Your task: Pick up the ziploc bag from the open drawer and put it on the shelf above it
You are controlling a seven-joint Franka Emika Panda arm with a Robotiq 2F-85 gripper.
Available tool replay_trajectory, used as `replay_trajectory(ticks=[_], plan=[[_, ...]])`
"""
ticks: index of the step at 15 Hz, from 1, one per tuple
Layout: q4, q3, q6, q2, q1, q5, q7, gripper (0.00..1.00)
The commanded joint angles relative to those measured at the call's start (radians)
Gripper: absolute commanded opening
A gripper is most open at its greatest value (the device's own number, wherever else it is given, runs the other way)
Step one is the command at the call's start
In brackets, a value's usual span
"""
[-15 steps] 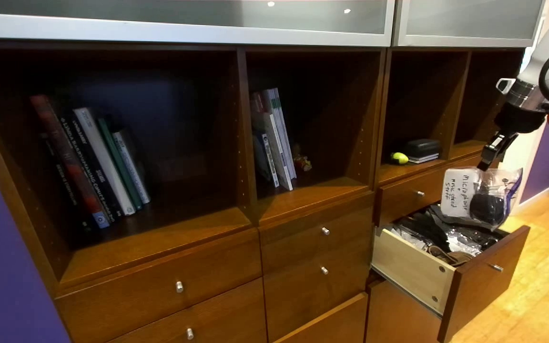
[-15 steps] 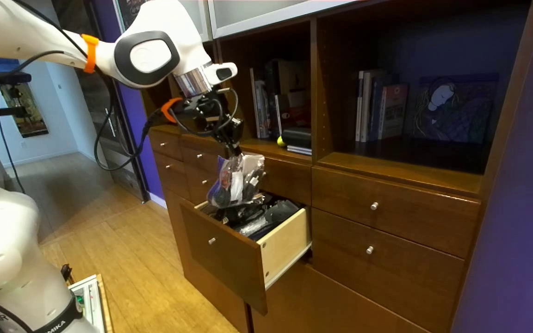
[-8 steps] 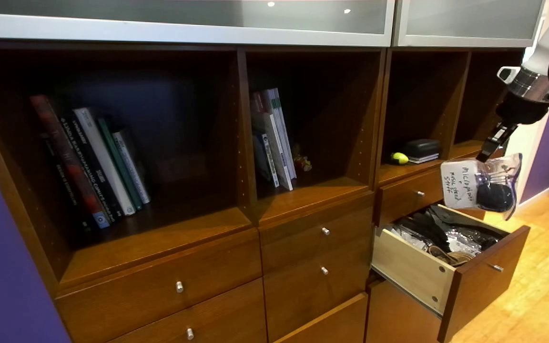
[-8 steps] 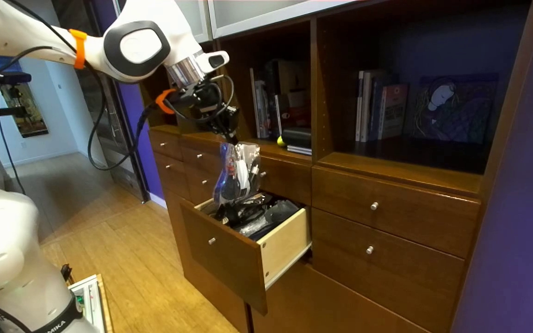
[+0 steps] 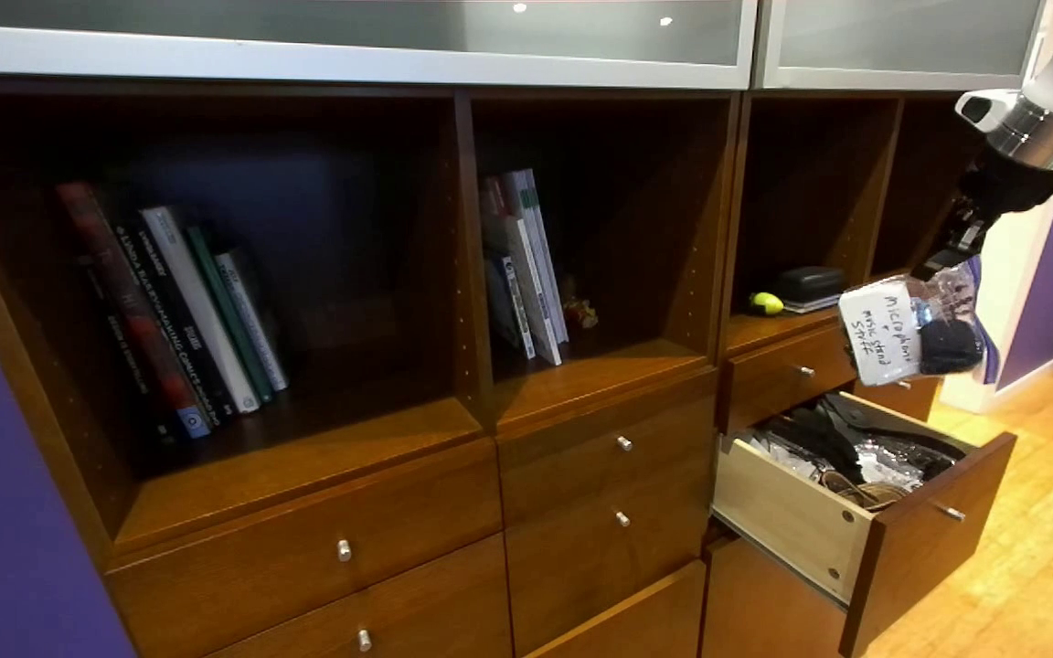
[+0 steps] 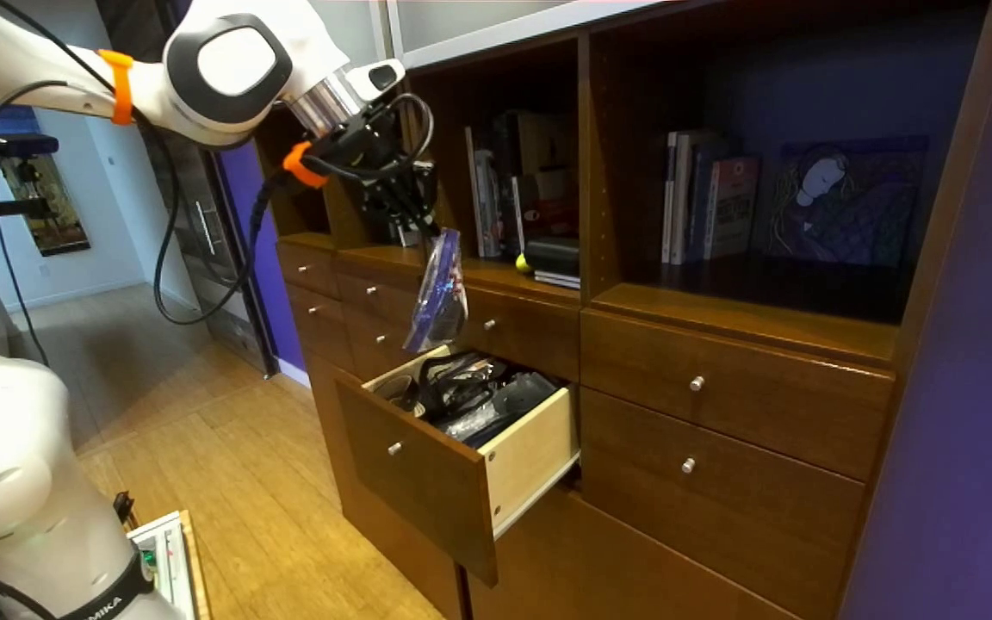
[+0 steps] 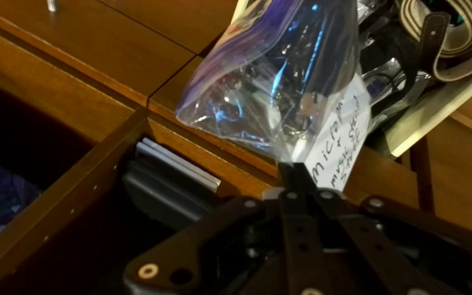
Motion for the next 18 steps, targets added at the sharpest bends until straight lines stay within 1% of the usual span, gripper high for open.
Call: replay_trajectory(ticks=[1, 2, 3, 6, 13, 18], plan=[[-0.022, -0.031, 0.067, -0.049, 0.041, -0.035, -0.110, 0.00], [-0.025, -0.039, 0.101, -0.050, 0.051, -0.032, -0.138, 0.00], [0.001, -0.019, 0.048, -0.012, 0.028, -0.018, -0.081, 0.01], [0.000, -0.027, 0.072, -0.014, 0.039, -0.015, -0.118, 0.01], [-0.001, -0.028, 0.073, -0.014, 0.039, -0.015, -0.125, 0.01], [0.031, -0.020, 0.087, 0.008, 0.097, 0.002, -0.172, 0.00]])
